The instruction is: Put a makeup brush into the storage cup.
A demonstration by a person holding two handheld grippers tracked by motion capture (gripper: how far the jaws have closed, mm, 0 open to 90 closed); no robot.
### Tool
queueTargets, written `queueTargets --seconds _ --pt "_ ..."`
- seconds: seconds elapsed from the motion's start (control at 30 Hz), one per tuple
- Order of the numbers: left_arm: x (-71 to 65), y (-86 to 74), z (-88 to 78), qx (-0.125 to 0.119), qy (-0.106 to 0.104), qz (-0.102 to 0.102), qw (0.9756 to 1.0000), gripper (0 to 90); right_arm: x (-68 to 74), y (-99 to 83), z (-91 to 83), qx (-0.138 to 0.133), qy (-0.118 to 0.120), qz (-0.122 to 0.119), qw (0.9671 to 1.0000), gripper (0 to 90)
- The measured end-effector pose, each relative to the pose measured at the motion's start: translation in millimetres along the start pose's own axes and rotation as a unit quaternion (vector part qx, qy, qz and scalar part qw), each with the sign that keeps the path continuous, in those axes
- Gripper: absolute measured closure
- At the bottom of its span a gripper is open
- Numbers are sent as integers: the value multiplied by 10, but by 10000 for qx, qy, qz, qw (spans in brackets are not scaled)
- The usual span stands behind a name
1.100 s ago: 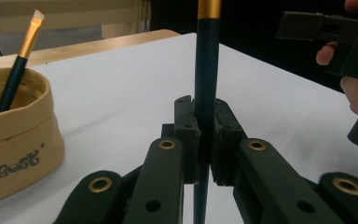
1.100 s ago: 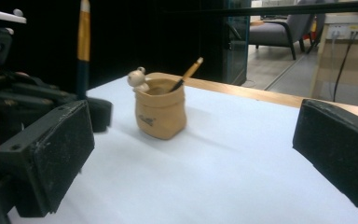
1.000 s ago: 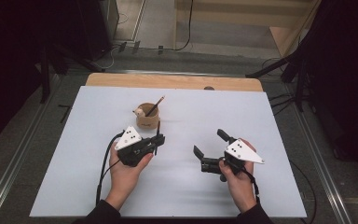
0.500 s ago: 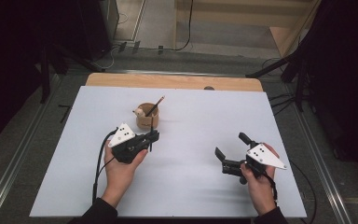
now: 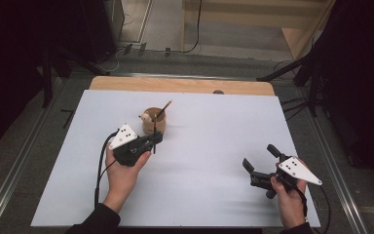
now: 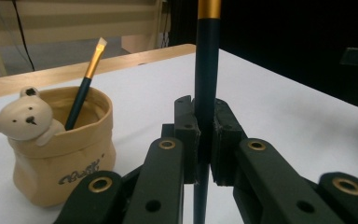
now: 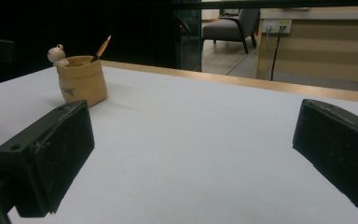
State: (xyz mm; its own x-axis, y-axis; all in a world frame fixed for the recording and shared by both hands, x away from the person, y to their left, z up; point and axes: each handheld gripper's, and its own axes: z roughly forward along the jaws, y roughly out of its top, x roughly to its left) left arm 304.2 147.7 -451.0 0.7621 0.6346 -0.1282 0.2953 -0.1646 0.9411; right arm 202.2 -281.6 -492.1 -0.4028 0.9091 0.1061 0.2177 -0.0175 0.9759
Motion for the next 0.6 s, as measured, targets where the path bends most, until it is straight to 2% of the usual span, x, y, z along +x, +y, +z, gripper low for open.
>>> queueTargets --seconds 0.3,0.43,0.6 --pt "102 172 -36 -171 120 -21 9998 841 -15 -22 -30 31 22 -88 10000 0" --pt "137 223 -22 -223 138 -61 9996 841 -9 -35 -37 68 66 -28 10000 0" --pt "192 260 -17 -307 187 -118 9993 841 -12 -54 -44 120 82 -131 9998 0"
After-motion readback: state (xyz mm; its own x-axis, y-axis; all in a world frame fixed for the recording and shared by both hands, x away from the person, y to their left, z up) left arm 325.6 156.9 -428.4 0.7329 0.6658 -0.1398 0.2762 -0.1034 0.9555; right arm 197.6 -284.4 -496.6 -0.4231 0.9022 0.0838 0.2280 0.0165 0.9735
